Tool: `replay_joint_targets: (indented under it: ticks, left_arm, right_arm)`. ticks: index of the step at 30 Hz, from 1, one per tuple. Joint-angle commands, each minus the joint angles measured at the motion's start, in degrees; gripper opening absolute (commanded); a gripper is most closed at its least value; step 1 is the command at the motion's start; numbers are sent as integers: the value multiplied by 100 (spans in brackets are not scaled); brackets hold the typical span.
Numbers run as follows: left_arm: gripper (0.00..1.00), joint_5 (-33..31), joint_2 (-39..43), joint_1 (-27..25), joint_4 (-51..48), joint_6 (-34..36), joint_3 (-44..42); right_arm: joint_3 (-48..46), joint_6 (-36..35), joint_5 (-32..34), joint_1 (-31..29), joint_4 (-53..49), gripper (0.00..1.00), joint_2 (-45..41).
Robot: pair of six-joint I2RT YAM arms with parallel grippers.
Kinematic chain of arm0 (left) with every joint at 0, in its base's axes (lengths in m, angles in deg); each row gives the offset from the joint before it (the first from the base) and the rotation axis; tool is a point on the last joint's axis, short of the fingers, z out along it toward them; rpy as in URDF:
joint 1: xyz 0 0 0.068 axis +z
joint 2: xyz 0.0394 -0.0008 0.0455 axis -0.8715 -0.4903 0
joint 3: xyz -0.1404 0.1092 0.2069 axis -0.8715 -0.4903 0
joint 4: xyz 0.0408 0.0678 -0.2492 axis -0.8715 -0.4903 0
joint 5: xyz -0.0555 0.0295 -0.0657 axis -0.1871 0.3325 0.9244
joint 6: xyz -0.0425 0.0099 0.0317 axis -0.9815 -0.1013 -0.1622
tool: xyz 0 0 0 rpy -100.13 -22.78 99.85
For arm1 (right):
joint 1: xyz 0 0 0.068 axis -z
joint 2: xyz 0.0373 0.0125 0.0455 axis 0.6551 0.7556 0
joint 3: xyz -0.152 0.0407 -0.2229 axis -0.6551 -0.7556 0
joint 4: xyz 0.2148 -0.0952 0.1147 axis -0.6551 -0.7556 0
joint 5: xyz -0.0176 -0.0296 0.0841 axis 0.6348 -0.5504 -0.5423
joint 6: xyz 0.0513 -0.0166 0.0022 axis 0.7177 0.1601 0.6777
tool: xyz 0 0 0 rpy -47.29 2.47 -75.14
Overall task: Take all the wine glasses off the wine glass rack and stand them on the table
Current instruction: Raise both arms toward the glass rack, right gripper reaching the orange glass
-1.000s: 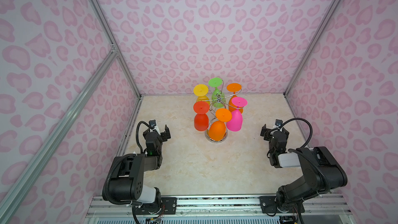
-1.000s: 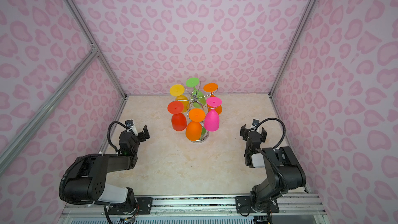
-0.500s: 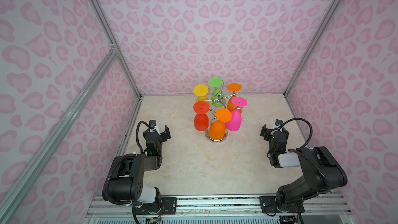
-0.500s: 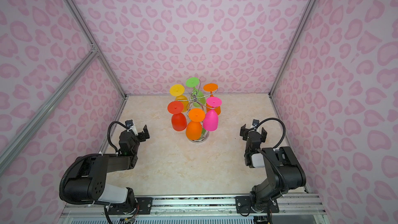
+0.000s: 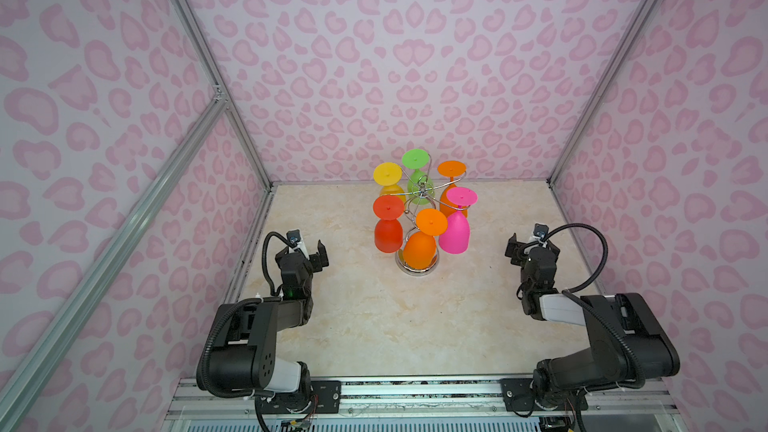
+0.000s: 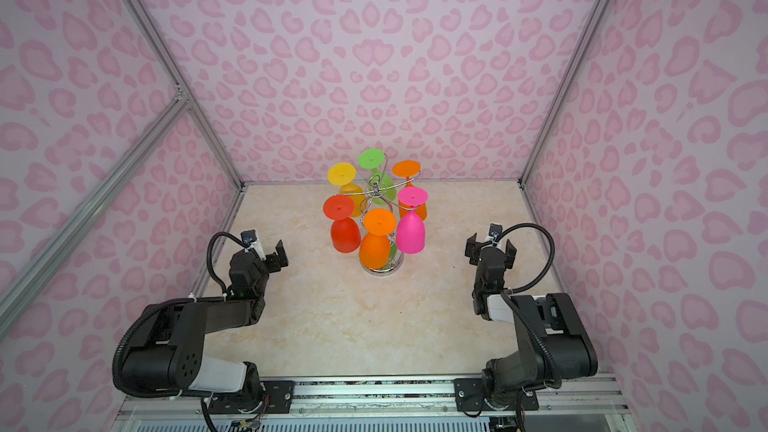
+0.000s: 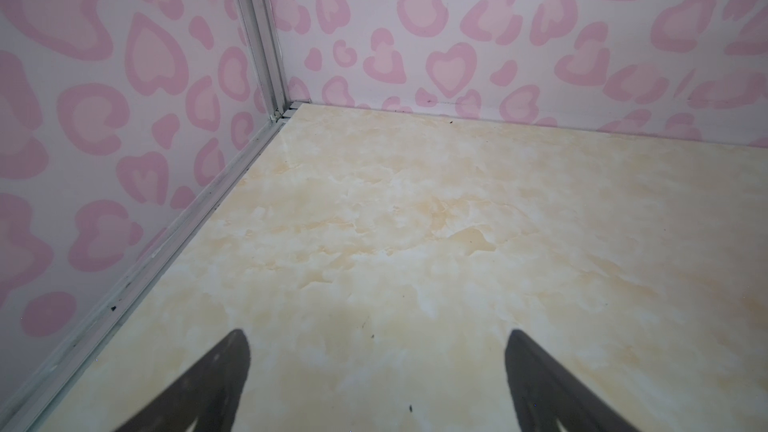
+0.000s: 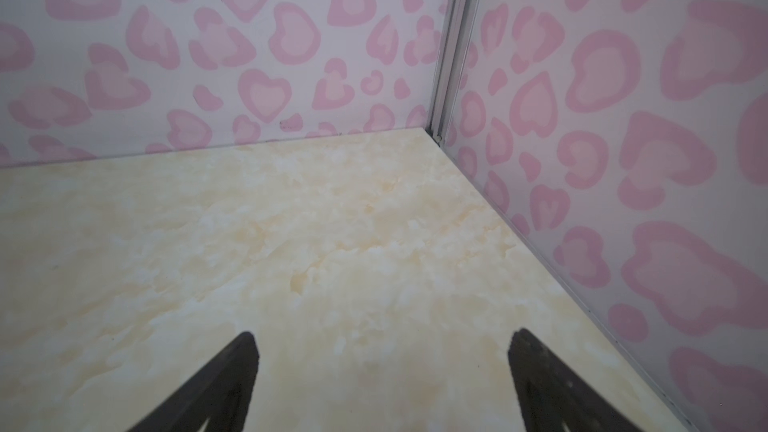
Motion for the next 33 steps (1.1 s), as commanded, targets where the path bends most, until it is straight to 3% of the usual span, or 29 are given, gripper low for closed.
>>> replay_joint_targets:
  ticks: [1,6,10,14,19,23,27,33]
  left_arm:
    - [98,-452,382,-13,-683,-139,253]
    - [98,-708,990,-65,-1220,-278,425]
    - [99,-369,1563,-67,-1863,-721,853]
    - [99,272,1998,-76,-2425,-1268,1325]
    - [98,1072,2321,-76,-2961,-1719,1748]
    - [96,1810,2389,-84,-3121,-2021,1960]
    - [94,2381,2386,-109,-2990,-2257,2047]
    - [94,2649,2279,-196,-2982,-2321,2172]
  right_arm:
    - [224,-41,74,-36,-1021,93,-328]
    - [1057,513,-333,5,-2521,96,-1061]
    - [2247,1244,-926,45,-4094,97,-1407]
    - [3480,2195,-2090,170,-5201,96,-1376]
    - [4713,2918,-3682,134,-5615,90,-891]
    - [5556,3214,-4494,26,-5818,87,-372]
    - [6236,3282,-5062,-168,-6069,84,170]
    - [7002,3230,-5223,-533,-6501,76,755]
